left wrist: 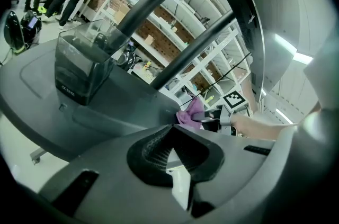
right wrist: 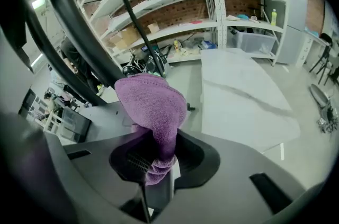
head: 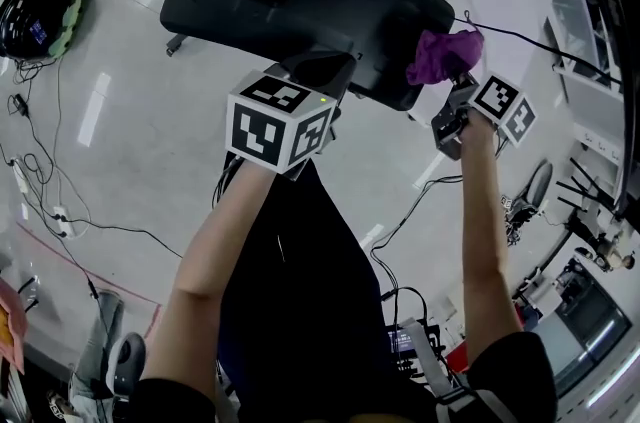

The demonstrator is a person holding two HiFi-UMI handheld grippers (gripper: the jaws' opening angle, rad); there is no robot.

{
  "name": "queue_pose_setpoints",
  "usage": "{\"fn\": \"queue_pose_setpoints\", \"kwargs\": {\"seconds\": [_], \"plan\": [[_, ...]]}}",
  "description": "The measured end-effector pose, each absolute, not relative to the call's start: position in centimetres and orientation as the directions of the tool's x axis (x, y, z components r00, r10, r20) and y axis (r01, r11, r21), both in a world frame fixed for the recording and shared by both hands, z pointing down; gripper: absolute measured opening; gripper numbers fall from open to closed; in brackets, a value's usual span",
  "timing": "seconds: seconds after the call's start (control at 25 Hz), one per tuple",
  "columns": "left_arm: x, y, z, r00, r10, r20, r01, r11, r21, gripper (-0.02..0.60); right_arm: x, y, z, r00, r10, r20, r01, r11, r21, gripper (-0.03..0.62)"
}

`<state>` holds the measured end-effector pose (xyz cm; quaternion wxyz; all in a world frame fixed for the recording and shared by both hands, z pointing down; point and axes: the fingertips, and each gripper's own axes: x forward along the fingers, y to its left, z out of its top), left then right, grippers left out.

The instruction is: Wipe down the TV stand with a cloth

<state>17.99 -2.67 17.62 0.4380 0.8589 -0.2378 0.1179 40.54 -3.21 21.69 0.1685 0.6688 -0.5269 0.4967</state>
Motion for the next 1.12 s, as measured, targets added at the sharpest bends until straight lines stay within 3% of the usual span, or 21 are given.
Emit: {"fn": "queue_pose_setpoints", "kwargs": {"seconds": [0.28,0.56,0.72,0.92,1.12], "plan": [[14.5,-3.1,18.0,0.826,-0.367,0.427,-0.559,-0.446,0.699,0.006,31.8,-4.0,18.4,-0.258,-0.598,0.759,-0.816,-0.287,-0.503,0.098],[8.3,-3.7,18.5,0.765,-0.453,0.457,-0.629,-0.373,0.682,0.006,19.5,-4.1,18.4,-0.468,-0.519,0.715,-0.792,-0.112,-0.6,0.098],[4.3,-3.4,19.0,0.719,-0.505,0.478,-0.669,-0.315,0.673,0.006,13.6,-3.5,19.2,-0.528,-0.461,0.713,-0.8,-0.011,-0.6,0.098],[-0.9,-3.0,19.8,0.658,-0.563,0.5,-0.711,-0.245,0.659,0.006,6.2,-3.3,19.6,-0.633,-0.414,0.654,-0.718,0.0,-0.696,0.098],[-5.5,-3.8,20.0,0.589,-0.625,0.513,-0.752,-0.19,0.631,0.006,0.8,-5.7,19.3,-0.672,-0.432,0.602,-0.688,0.063,-0.723,0.098]]}}
